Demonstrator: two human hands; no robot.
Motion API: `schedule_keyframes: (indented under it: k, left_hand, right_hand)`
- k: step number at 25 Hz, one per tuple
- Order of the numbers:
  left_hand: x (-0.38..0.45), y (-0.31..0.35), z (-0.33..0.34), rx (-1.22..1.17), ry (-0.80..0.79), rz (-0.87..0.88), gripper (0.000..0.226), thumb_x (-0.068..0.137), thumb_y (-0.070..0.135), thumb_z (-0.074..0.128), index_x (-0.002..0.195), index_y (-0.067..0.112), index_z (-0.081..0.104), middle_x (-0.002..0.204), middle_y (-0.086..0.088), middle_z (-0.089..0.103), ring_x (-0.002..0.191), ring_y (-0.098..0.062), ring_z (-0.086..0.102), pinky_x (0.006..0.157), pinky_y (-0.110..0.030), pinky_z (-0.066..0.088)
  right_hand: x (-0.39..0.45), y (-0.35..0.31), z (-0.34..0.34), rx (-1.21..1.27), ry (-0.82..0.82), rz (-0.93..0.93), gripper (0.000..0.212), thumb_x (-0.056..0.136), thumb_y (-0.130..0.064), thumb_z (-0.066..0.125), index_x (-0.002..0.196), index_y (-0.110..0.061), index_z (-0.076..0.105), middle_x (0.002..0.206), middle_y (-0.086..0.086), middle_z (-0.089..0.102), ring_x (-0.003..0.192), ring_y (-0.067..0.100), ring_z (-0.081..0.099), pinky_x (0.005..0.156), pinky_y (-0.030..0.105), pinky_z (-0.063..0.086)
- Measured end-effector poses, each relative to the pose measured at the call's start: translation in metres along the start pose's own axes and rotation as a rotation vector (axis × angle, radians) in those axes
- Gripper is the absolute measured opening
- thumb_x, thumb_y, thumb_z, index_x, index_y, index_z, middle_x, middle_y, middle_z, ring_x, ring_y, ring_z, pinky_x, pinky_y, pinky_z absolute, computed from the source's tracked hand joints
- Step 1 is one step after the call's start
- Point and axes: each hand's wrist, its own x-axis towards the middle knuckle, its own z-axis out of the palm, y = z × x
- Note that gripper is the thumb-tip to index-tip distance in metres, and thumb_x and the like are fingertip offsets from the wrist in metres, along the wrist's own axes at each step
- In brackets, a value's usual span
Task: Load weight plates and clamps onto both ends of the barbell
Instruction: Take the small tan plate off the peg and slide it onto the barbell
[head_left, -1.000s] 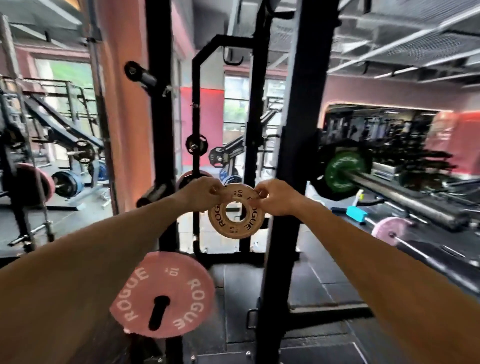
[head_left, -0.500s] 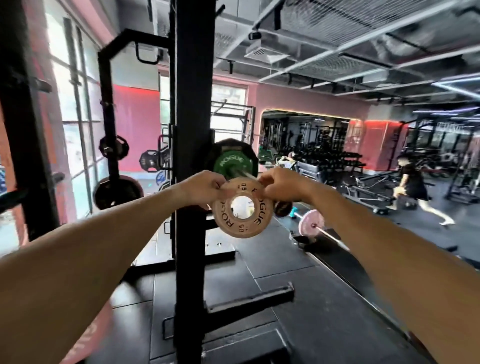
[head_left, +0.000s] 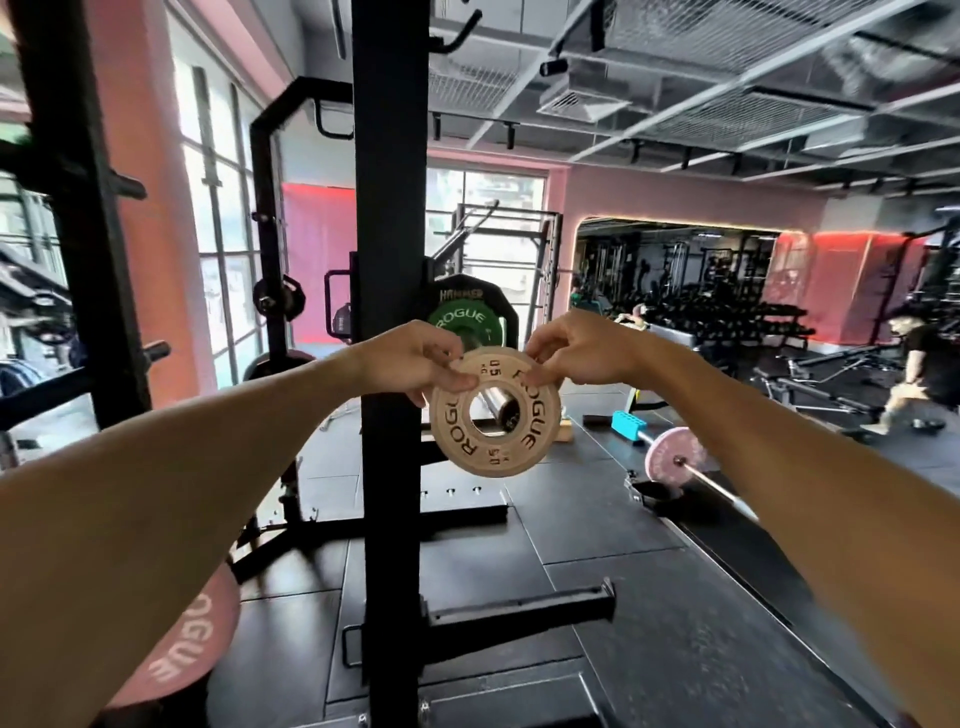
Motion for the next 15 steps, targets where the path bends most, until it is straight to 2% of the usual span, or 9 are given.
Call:
schedule_keyframes:
  k: [2, 3, 6, 8, 10, 11, 13, 15]
  left_hand:
    - [0.008, 0.005, 0.011, 0.019, -0.007, 0.020, 0.021, 0.088, 0.013, 0.077, 0.076, 0.007, 0.061, 0.068, 0.008, 0.072, 0.065, -0.011, 0.068, 0.059, -0.026, 0.054]
    - [0.013, 0.007, 0.016, 0.027, 0.001, 0.033, 0.025, 0.086, 0.011, 0.078, 0.076, 0.001, 0.058, 0.065, 0.012, 0.071, 0.062, -0.007, 0.065, 0.057, -0.023, 0.052]
    - [0.024, 0.009, 0.024, 0.025, 0.053, 0.107, 0.035, 0.081, 0.007, 0.082, 0.074, -0.012, 0.052, 0.058, 0.011, 0.066, 0.054, -0.007, 0.058, 0.052, -0.017, 0.046]
    - [0.029, 0.006, 0.024, 0.031, 0.091, 0.155, 0.033, 0.079, 0.006, 0.084, 0.073, -0.011, 0.056, 0.057, 0.010, 0.063, 0.050, -0.005, 0.055, 0.051, -0.014, 0.044]
    - [0.032, 0.000, 0.024, 0.075, 0.178, 0.153, 0.026, 0.078, 0.012, 0.086, 0.072, 0.000, 0.063, 0.060, 0.011, 0.064, 0.051, -0.002, 0.055, 0.055, -0.015, 0.044]
    - [0.034, -0.005, 0.025, 0.135, 0.246, 0.137, 0.025, 0.077, 0.018, 0.087, 0.070, 0.010, 0.065, 0.061, 0.010, 0.063, 0.054, -0.004, 0.055, 0.058, -0.020, 0.046]
    - [0.039, -0.017, 0.026, 0.299, 0.376, 0.090, 0.031, 0.078, 0.032, 0.086, 0.065, 0.027, 0.059, 0.063, 0.010, 0.059, 0.059, -0.010, 0.054, 0.064, -0.033, 0.050]
    - [0.046, -0.029, 0.026, 0.463, 0.446, 0.026, 0.032, 0.081, 0.048, 0.079, 0.069, 0.030, 0.055, 0.066, 0.010, 0.060, 0.064, -0.015, 0.058, 0.068, -0.036, 0.051]
  right_hand:
    - [-0.008, 0.011, -0.007, -0.009, -0.018, -0.036, 0.013, 0.085, -0.013, 0.078, 0.097, -0.010, 0.074, 0.081, -0.001, 0.071, 0.064, -0.002, 0.062, 0.055, 0.009, 0.046]
    - [-0.011, 0.016, -0.009, -0.034, -0.020, -0.055, 0.014, 0.085, -0.014, 0.077, 0.098, -0.011, 0.073, 0.083, -0.001, 0.070, 0.067, -0.001, 0.062, 0.057, 0.011, 0.047]
    - [-0.011, 0.034, -0.006, -0.089, 0.047, -0.091, 0.019, 0.087, -0.017, 0.076, 0.104, -0.011, 0.071, 0.101, 0.009, 0.071, 0.086, 0.019, 0.065, 0.077, 0.027, 0.052]
    - [-0.004, 0.047, 0.004, -0.058, 0.117, -0.104, 0.020, 0.089, -0.018, 0.075, 0.107, -0.010, 0.069, 0.103, 0.010, 0.069, 0.089, 0.024, 0.064, 0.074, 0.025, 0.050]
    - [0.008, 0.058, 0.013, -0.050, 0.198, -0.132, 0.019, 0.089, -0.020, 0.074, 0.106, -0.012, 0.068, 0.095, 0.002, 0.065, 0.082, 0.016, 0.059, 0.064, 0.016, 0.044]
    - [0.016, 0.063, 0.017, -0.053, 0.236, -0.145, 0.018, 0.089, -0.021, 0.074, 0.105, -0.014, 0.068, 0.092, -0.002, 0.064, 0.080, 0.013, 0.058, 0.062, 0.015, 0.041]
    - [0.033, 0.070, 0.023, -0.071, 0.297, -0.161, 0.015, 0.091, -0.023, 0.072, 0.104, -0.018, 0.067, 0.090, -0.006, 0.063, 0.077, 0.010, 0.056, 0.062, 0.020, 0.038]
    - [0.051, 0.074, 0.029, -0.114, 0.347, -0.168, 0.015, 0.092, -0.023, 0.069, 0.105, -0.018, 0.067, 0.093, -0.004, 0.065, 0.076, 0.010, 0.055, 0.066, 0.027, 0.038]
